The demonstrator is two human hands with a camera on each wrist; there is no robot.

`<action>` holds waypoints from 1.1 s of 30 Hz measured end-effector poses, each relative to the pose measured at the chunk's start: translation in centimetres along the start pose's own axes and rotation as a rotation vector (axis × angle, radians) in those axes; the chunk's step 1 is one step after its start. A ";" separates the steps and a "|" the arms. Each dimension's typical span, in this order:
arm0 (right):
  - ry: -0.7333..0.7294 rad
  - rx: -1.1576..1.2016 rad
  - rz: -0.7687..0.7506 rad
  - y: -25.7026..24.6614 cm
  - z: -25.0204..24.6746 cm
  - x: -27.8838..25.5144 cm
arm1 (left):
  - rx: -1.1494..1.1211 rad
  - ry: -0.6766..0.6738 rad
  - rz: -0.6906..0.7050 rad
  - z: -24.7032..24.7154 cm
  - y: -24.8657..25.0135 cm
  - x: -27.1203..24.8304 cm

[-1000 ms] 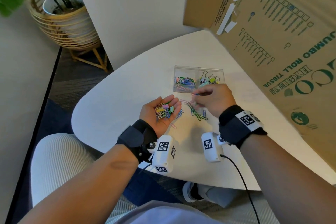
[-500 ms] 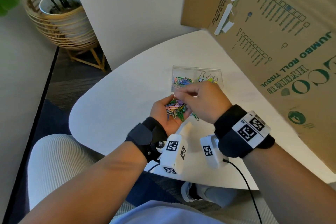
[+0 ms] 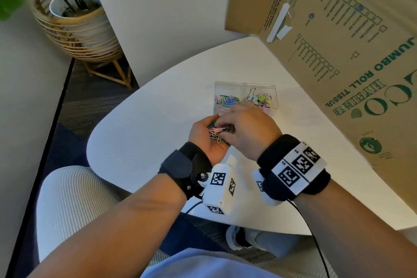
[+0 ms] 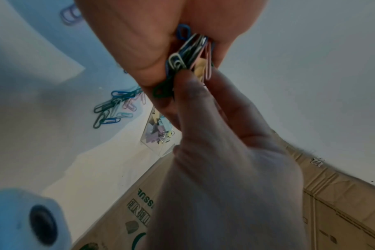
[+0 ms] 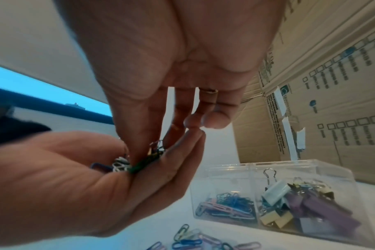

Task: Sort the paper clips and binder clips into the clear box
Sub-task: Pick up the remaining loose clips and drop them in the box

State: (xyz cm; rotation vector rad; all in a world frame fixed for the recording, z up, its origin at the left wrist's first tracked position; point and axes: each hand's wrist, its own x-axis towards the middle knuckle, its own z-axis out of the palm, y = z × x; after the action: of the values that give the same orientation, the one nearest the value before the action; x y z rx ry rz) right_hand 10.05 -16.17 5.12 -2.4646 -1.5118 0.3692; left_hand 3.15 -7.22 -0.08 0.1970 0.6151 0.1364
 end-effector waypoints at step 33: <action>0.342 0.859 0.108 1.8 -0.4 -0.2 | -0.104 -0.031 0.010 0.0 0.5 0.4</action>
State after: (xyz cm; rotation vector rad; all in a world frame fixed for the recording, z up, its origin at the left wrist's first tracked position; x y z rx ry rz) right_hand 11.60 -17.13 4.98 -1.7957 -0.8267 0.4620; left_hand 3.42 -6.68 -0.19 0.1017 0.5744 0.1743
